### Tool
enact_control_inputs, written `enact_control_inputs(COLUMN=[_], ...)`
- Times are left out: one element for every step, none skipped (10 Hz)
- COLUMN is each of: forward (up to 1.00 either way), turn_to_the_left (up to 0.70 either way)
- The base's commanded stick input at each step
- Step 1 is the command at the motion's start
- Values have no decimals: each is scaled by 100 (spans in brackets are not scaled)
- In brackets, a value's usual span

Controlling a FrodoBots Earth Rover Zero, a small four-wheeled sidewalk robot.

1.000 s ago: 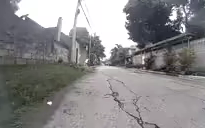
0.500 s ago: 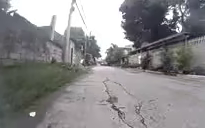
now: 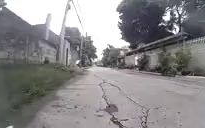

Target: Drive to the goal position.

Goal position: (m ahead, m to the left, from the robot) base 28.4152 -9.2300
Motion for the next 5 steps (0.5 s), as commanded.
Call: enact_control_inputs(forward=[70, 70, 70, 70, 70], turn_to_the_left=[-9, 0, 0, 0, 0])
